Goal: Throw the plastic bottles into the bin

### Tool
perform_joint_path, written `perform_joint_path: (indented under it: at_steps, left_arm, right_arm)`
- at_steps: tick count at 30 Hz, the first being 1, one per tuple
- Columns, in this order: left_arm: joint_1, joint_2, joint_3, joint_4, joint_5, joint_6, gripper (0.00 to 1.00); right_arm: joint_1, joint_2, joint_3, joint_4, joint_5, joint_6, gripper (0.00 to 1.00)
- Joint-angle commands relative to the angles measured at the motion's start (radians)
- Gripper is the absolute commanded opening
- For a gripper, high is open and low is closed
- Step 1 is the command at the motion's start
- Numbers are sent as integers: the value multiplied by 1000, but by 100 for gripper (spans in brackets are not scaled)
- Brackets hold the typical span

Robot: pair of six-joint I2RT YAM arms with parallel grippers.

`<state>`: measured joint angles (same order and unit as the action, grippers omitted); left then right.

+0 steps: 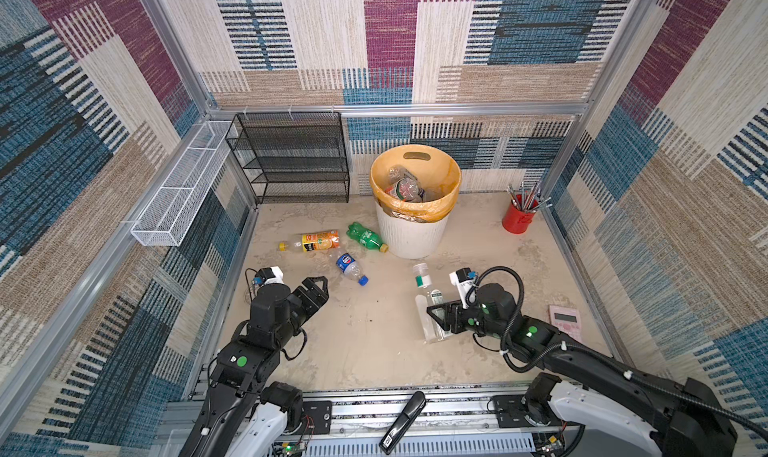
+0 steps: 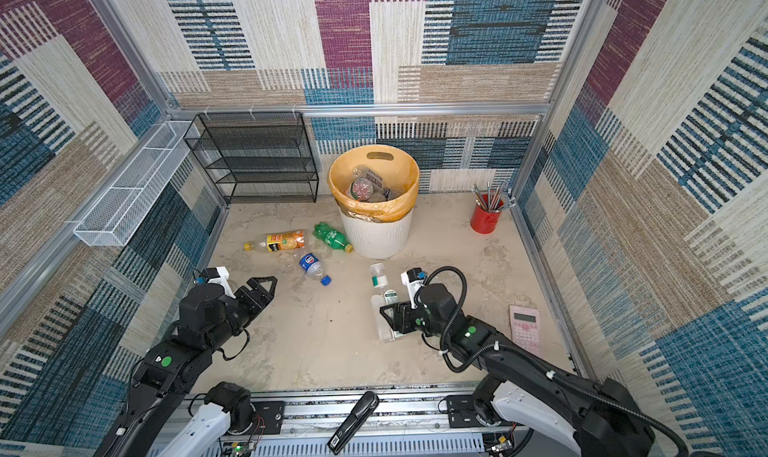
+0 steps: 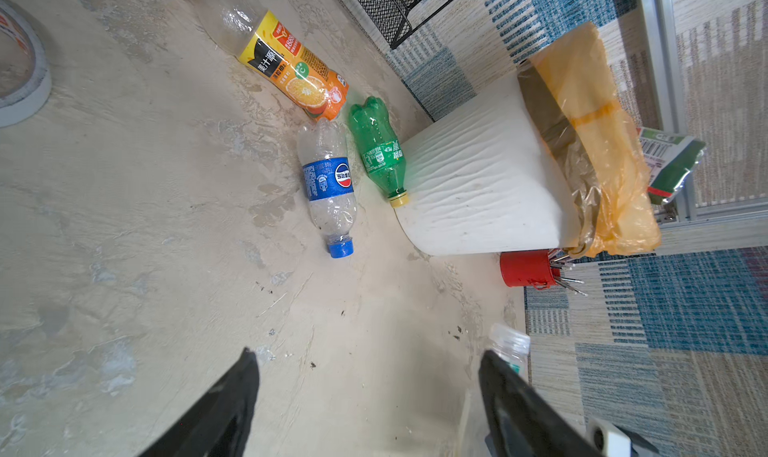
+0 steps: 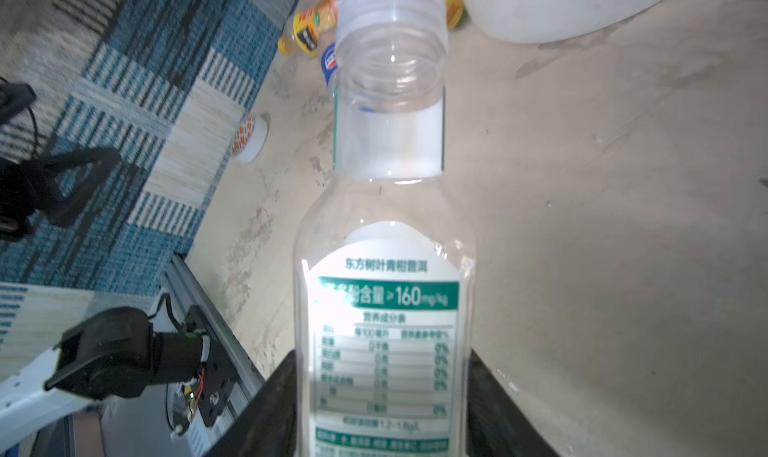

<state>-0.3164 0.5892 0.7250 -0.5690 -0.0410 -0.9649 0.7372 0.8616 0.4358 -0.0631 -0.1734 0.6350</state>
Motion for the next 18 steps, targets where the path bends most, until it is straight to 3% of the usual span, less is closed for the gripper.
perform_joint_path:
  at_steps: [1,9,14,18]
  left_arm:
    - [0,13,18,47,9,18,84]
    - [1,26,12,87,-1,-7,84]
    - [0,29,11,97,-2,-15,84]
    - [0,28,18,91,0,-17,84]
  right_arm:
    - [-5,-132,-58,100,95,146,58]
    - [-7,-462,-132,62,261,233,59]
    - [-7,-555,-127,81,322,250,59]
    - [-7,-547,-94,153,365,228,59]
